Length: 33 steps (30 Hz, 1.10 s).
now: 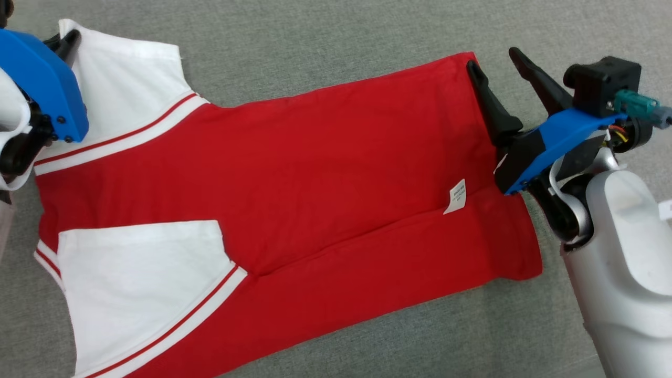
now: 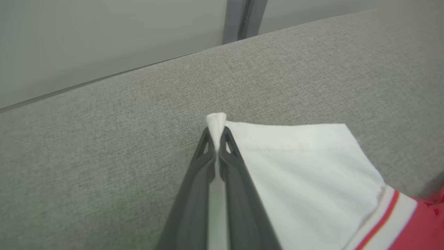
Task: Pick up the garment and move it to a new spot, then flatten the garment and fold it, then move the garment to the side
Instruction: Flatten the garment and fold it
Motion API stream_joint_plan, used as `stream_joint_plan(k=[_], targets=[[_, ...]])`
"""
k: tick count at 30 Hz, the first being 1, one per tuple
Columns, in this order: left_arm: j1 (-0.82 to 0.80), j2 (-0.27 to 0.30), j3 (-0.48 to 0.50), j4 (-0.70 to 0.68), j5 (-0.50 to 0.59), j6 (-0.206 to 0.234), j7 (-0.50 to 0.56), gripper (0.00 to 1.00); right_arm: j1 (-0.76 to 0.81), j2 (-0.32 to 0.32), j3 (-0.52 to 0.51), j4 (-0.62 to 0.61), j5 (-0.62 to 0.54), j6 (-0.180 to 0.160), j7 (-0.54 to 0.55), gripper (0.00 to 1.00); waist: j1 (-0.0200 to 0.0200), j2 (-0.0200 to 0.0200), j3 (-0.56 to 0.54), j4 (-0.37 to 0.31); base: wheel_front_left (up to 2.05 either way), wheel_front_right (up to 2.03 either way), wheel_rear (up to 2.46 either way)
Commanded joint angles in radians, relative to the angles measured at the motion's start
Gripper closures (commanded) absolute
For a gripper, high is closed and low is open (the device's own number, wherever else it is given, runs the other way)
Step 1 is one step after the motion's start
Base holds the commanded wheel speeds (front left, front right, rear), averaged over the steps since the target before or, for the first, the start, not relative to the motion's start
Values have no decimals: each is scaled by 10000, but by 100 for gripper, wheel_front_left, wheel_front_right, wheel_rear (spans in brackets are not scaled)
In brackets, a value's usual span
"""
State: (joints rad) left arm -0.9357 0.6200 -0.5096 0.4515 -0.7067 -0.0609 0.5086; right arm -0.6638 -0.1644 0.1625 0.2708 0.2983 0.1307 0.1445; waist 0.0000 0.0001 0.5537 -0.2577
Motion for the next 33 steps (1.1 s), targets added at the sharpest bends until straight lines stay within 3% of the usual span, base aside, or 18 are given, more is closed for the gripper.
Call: stream_joint_plan(k=[1, 9, 20, 22, 26, 33], targets=[[-149, -178, 12, -27, 13, -2, -253, 100, -378, -188, -12, 316, -34, 1, 322, 0, 0, -1, -41, 183, 0, 0, 0], [52, -550, -185, -656, -25, -258, -1014, 100, -1556, -882, -193, 2057, -141, 1, 2008, 0, 0, -1, -205, 1051, 0, 0, 0], [399, -847, -489, -1515, -221, -442, -1386, 100, -2178, -890, -305, 3515, 244, 1, 3192, 1, 0, -1, -238, 1649, 0, 0, 0], [435, -897, -566, -1597, -231, -444, -1388, 100, -2247, -905, -215, 3747, 222, 1, 3361, 54, 0, -1, -232, 1711, 0, 0, 0], [433, -947, -655, -1697, -279, -470, -1412, 100, -2409, -1010, -86, 4040, 122, 1, 3386, 100, 0, -1, -263, 1792, 0, 0, 0], [673, -963, -719, -1844, -366, -546, -1775, 100, -2330, -1142, 125, 3984, 15, 1, 2497, 100, 0, -1, -665, 1920, 0, 0, 0]])
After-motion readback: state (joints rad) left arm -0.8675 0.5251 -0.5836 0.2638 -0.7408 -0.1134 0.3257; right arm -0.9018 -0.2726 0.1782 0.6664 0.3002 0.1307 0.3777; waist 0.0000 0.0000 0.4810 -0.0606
